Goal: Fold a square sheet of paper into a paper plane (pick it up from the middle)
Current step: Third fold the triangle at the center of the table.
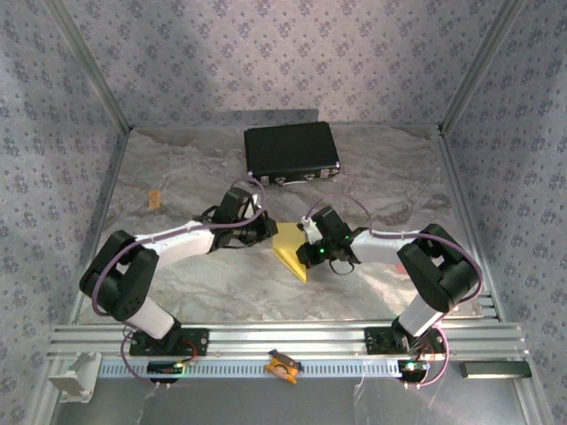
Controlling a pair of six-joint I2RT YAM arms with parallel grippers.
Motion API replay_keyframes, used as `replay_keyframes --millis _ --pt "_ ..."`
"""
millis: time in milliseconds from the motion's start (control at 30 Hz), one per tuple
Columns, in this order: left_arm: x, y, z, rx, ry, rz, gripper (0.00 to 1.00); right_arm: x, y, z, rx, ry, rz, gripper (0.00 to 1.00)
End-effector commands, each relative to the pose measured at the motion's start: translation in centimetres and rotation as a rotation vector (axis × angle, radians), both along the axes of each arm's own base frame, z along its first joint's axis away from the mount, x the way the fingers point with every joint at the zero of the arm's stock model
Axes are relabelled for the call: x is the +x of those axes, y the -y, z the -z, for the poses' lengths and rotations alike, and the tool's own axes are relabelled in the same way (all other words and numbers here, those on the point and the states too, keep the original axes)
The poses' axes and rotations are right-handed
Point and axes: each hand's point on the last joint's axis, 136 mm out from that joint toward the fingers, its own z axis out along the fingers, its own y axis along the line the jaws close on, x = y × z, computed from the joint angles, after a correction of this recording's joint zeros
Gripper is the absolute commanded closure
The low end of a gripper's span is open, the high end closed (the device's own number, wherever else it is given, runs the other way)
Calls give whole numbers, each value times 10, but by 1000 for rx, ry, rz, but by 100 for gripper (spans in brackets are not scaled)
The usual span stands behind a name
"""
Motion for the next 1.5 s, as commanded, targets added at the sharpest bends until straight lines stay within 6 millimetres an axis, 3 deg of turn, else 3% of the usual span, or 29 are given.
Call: replay_keyframes --millis 0,233,500,1033,1467 --pt "-13 21 -10 -131 4 18 95 -3 11 13 -52 -38 34 100" --pt "-31 38 11 -158 -38 34 97 -3 11 14 -54 -39 37 100" --pt "-36 33 36 -100 -105 15 98 -2 11 14 -55 -40 39 100" --pt "-42 34 43 -81 -136 29 95 -2 12 16 -61 -43 43 100" --pt "-46 22 69 11 -161 15 95 -4 11 16 -54 -51 37 100"
